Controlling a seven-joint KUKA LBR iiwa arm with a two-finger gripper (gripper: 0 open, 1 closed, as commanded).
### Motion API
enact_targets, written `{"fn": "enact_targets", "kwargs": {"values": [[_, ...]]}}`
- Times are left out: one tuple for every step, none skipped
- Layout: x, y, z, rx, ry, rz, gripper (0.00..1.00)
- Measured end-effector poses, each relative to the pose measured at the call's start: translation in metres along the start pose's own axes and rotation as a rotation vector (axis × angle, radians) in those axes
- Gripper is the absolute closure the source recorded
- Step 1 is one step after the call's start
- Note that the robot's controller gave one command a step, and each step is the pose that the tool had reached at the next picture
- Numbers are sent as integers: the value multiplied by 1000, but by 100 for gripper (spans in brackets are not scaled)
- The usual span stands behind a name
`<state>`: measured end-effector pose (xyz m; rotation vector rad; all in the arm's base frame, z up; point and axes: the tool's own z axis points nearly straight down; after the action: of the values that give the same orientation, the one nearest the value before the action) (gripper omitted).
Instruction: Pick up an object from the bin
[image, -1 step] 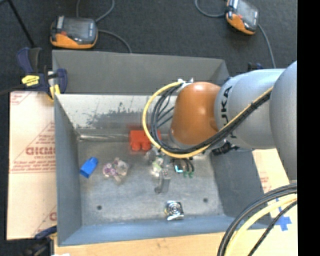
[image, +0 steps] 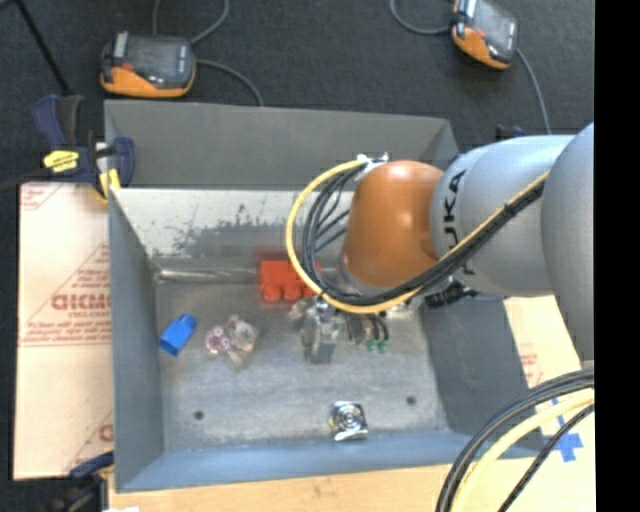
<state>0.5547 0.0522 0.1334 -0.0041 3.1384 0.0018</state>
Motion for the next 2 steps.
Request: {"fn": "enact_targets", "kwargs": {"values": [[0,0,0,0,0,2,0],[-22,76,52,-3,0,43,0]]}}
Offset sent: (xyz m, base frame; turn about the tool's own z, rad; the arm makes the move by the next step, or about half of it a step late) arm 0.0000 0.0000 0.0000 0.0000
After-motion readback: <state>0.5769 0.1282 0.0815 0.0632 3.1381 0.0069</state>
